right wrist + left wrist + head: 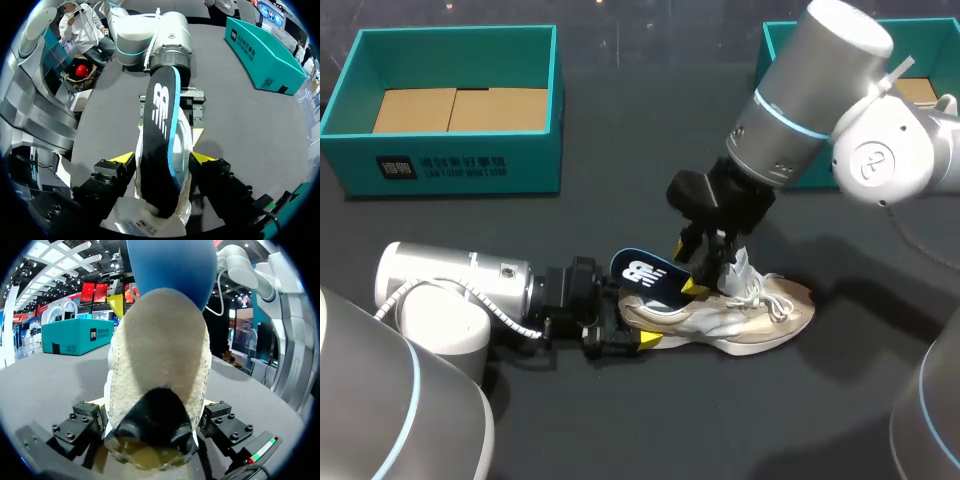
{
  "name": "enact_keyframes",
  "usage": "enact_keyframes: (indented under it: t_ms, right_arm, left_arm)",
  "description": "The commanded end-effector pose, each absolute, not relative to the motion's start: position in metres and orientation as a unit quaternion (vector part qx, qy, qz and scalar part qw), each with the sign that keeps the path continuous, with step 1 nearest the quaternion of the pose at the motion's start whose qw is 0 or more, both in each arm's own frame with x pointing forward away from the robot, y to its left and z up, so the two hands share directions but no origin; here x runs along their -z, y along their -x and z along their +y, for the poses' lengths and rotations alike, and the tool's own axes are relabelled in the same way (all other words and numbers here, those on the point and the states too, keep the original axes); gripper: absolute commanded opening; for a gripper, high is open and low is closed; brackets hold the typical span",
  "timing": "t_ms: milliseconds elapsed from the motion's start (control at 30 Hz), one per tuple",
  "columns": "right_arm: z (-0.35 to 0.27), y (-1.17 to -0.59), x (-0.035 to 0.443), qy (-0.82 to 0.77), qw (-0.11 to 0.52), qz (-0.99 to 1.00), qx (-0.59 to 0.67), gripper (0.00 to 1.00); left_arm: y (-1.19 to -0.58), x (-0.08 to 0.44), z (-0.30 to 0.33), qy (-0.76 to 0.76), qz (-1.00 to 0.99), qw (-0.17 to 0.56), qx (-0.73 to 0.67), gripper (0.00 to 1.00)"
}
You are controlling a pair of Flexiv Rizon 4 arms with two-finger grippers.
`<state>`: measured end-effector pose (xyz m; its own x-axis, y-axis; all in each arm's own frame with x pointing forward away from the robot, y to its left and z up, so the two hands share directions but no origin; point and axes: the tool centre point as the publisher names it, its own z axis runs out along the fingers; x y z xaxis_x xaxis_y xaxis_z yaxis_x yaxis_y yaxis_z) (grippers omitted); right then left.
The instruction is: Take the shoe out of the shoebox, open the shoe tongue, remove and reinsert the insole, then place the shoe into the shoebox
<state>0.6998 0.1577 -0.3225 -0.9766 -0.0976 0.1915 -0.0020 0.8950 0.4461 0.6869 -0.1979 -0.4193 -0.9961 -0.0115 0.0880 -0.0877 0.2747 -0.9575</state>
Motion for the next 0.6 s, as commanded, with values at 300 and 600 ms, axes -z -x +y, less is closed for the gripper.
enact_keyframes:
  t_ms: [300, 600]
  right_arm:
    - [0.171, -0.708, 0.320, 0.002, 0.183, -0.958, 0.221, 0.49]
    - [0.182, -0.695, 0.318, 0.009, 0.218, -0.950, 0.221, 0.50]
  left_arm:
    - [-0.686, 0.420, -0.197, -0.031, -0.798, 0.031, -0.601, 0.00]
    - [-0.686, 0.420, -0.197, -0.031, -0.798, 0.031, -0.601, 0.00]
